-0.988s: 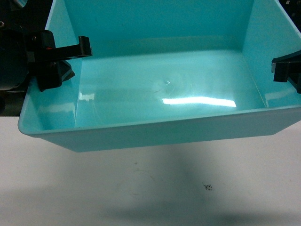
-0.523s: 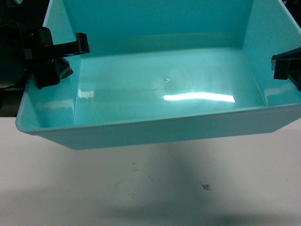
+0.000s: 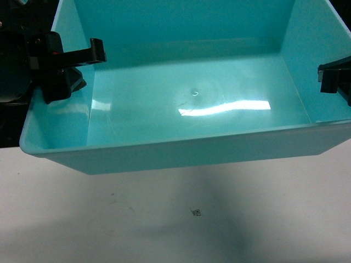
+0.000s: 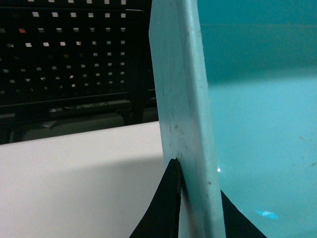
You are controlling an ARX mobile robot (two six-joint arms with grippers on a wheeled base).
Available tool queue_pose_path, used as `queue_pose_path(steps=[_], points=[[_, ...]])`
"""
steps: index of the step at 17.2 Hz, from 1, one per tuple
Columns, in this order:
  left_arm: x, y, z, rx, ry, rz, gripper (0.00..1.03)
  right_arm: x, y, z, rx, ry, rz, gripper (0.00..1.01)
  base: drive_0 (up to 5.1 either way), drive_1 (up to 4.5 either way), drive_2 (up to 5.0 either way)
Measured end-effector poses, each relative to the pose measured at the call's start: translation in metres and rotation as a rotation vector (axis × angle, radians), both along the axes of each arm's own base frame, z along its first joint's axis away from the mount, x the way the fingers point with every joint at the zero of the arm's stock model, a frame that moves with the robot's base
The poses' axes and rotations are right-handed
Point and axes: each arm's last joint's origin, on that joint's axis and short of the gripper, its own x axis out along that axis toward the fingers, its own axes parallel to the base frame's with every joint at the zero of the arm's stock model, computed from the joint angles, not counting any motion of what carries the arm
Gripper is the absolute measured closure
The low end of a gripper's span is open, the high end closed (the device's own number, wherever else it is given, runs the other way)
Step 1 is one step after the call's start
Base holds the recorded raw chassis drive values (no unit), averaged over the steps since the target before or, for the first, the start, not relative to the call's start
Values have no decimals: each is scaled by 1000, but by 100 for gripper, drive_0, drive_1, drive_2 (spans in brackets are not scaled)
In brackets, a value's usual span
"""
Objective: Stack blue boxes stably on right
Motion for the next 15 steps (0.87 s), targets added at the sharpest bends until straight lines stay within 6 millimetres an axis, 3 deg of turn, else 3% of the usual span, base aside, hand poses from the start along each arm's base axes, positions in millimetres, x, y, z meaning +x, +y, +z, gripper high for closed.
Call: queue_pose_path(steps=[15], points=[[0, 0, 0, 1, 0, -1, 98, 0, 0, 0, 0, 0, 0, 94, -160, -160, -160]])
